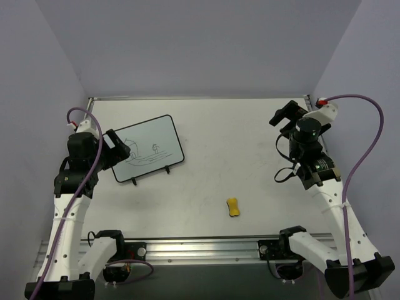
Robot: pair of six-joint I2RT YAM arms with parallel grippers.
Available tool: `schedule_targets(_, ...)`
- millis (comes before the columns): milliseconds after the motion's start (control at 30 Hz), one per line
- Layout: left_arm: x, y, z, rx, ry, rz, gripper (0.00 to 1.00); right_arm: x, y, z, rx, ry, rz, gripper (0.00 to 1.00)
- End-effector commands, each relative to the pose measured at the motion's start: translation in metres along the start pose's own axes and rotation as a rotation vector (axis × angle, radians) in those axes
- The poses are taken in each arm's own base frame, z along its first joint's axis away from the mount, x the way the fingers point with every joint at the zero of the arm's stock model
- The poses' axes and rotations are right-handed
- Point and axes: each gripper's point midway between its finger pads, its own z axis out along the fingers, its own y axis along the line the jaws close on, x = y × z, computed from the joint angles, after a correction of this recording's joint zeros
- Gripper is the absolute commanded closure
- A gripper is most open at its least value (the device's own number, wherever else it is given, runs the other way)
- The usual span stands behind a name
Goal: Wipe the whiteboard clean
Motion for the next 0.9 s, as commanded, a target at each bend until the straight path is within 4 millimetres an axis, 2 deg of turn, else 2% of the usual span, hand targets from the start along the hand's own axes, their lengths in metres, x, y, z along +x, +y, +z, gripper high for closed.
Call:
schedule_targets(0,-0.017,-0.010,-0.009,0.035,-0.049,0.009,0.06,-0.012,-0.004,-0.005,0.021,-0.034,-0.005,0.00)
schedule_targets(100,-0.016,-0.009,-0.010,0.036,-0.047,0.009,0.06,-0.013,-0.012,-0.004,0.066,-0.032,-0.016,0.00)
schedule_targets(200,-0.015,-0.010,-0.008,0.037,-0.043,0.006,0.06,-0.004,-0.016,-0.001,0.103,0.018,-0.057,0.00)
schedule_targets(367,-0.013,-0.009,-0.006,0.036,-0.030,0.004,0.06,0.023,-0.022,-0.004,0.112,0.119,-0.109,0.00)
schedule_targets(467,-0.012,-0.008,-0.006,0.029,-0.026,0.008,0.06,0.052,-0.023,-0.010,0.115,0.234,-0.142,0.00)
schedule_targets(567,-0.012,-0.009,-0.007,0.033,-0.024,0.008,0.06,0.088,-0.031,-0.022,0.140,0.348,-0.210,0.05)
schedule_targets(600,-0.012,-0.009,-0.007,0.035,-0.025,0.008,0.06,0.103,-0.031,-0.031,0.144,0.393,-0.239,0.09)
schedule_targets(633,-0.013,-0.010,-0.009,0.040,-0.029,0.007,0.06,0.106,-0.034,-0.035,0.168,0.388,-0.257,0.09)
schedule_targets(667,-0.012,-0.010,-0.009,0.041,-0.027,0.007,0.06,0.120,-0.035,-0.040,0.164,0.410,-0.281,0.09)
schedule_targets(767,-0.013,-0.011,-0.012,0.047,-0.036,0.009,0.06,0.156,-0.013,-0.063,0.091,0.446,-0.295,0.12)
schedule_targets(800,-0.013,-0.011,-0.012,0.050,-0.034,0.009,0.06,0.177,-0.015,-0.070,0.094,0.476,-0.327,0.14)
schedule_targets(833,-0.013,-0.011,-0.012,0.050,-0.036,0.009,0.06,0.197,-0.002,-0.085,0.051,0.499,-0.319,0.15)
schedule_targets(867,-0.014,-0.012,-0.013,0.051,-0.039,0.010,0.06,0.209,0.001,-0.093,0.042,0.511,-0.336,0.17)
